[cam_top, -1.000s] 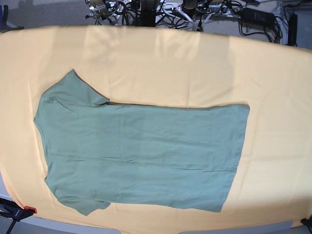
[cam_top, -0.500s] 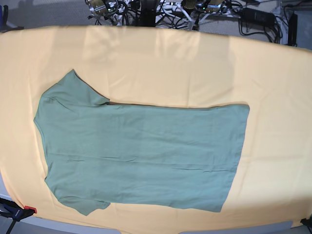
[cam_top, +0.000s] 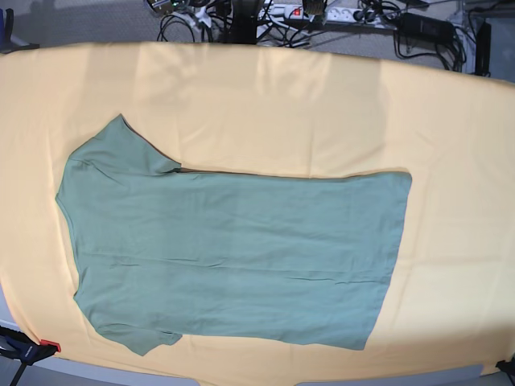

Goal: Fold the T-shirt properly
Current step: 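Move both grippers down toward the shirt's shoulder corners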

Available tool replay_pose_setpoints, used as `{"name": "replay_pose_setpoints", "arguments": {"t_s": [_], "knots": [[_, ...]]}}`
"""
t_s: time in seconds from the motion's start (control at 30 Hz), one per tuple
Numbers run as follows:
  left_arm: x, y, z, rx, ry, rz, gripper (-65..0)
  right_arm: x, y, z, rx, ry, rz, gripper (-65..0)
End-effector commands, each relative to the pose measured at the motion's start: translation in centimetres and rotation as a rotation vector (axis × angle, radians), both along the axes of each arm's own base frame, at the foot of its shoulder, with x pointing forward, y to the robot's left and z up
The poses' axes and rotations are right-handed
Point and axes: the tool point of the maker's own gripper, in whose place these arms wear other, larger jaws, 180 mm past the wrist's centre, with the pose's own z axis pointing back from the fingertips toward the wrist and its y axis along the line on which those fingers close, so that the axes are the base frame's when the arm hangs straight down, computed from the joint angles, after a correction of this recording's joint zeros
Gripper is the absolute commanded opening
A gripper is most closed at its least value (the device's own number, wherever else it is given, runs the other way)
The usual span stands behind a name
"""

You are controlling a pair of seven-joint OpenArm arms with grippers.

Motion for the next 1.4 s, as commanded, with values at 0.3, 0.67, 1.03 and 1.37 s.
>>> {"name": "replay_pose_setpoints", "arguments": {"t_s": [0.3, 0.67, 1.03, 1.37], "knots": [[-3.4, 0.0, 6.5, -0.066, -0.084, -0.176, -65.0, -5.1, -2.9, 5.8, -0.006, -0.074, 0.052, -65.0], [-1.6, 1.8, 15.8, -0.047, -0.218, -0.338, -65.0, -3.6, -3.5, 17.9, 0.012, -0.276, 0.100, -65.0], [5.8, 5.2, 26.4, 0.051, -0.473, -0.348, -65.0, 1.7, -2.7, 28.3, -0.087, -0.569, 0.142, -65.0], [11.7, 5.4, 32.2, 0.029, -0.685, -0.363, -65.0, 5.9, -5.1, 31.1, -0.262, -0.768, 0.181, -65.0]]}}
